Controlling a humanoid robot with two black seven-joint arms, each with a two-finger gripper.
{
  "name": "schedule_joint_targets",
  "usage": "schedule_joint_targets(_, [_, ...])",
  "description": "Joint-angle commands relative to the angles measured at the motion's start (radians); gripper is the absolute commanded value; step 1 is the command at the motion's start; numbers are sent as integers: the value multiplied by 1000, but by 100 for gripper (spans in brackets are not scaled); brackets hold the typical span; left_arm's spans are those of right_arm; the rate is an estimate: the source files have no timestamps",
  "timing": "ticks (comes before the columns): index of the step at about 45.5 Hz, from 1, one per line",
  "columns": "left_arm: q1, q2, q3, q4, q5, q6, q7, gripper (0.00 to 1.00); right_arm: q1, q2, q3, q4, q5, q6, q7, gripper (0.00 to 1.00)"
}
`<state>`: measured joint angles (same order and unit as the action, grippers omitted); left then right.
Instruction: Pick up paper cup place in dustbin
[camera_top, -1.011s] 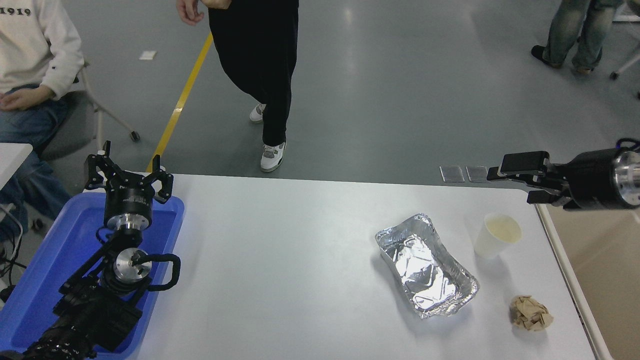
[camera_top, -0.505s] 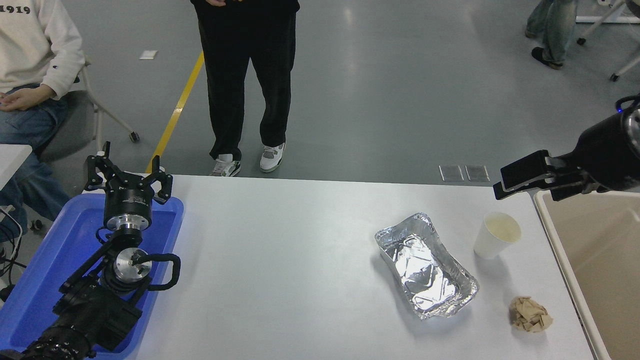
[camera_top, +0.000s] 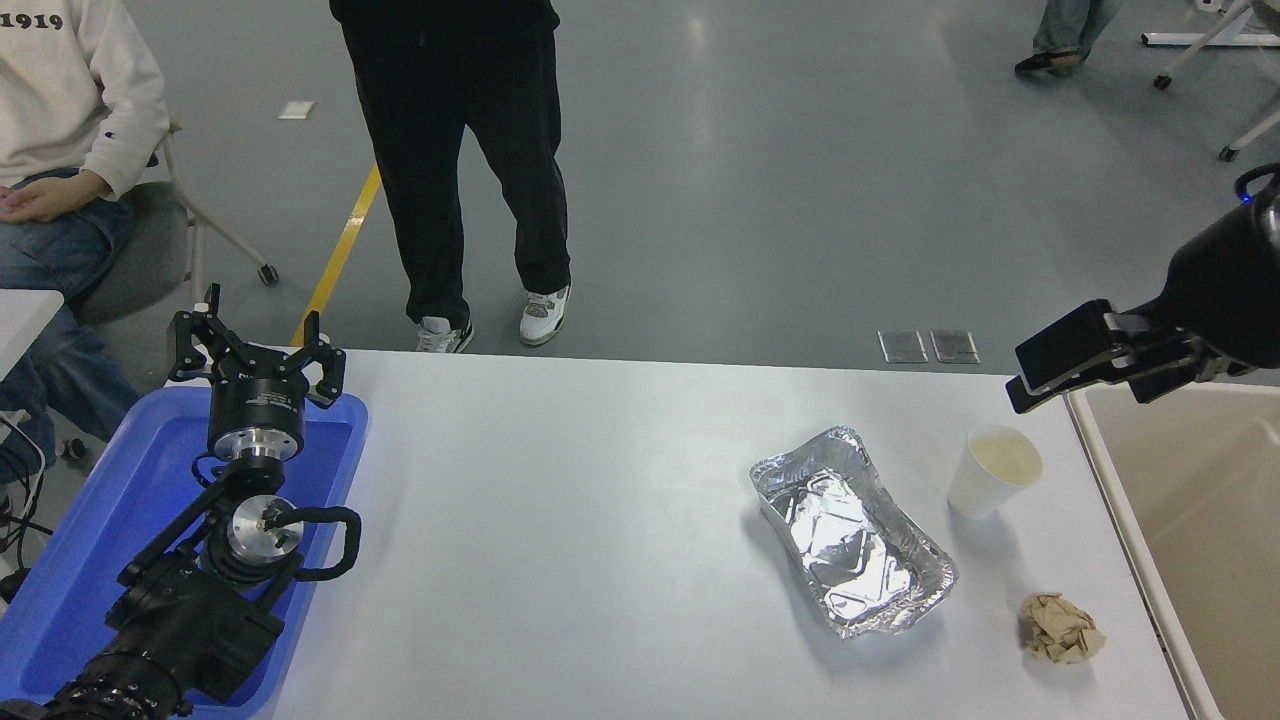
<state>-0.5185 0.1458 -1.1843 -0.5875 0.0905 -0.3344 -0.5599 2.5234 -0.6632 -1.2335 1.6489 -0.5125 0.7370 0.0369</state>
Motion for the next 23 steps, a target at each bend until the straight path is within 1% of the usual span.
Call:
schedule_joint_targets(1, [0,0,0,0,0,0,0,99,-172,-9,54,-208,-77,-39,-6,100])
schedule_joint_targets(8, [0,0,0,0,0,0,0,99,-311,-21,117,-314,-139,-80,-5,100])
schedule_joint_targets(15, [0,0,2,0,0,0,0,99,-446,-68,206,-339,-308,-156,-3,100])
schedule_joint_targets(18, [0,0,0,0,0,0,0,99,-514,-84,253,-359,-362,-186,-3,100])
schedule_joint_targets(23, [0,0,0,0,0,0,0,99,-626,-81,302,-426,-385,-252,-3,100])
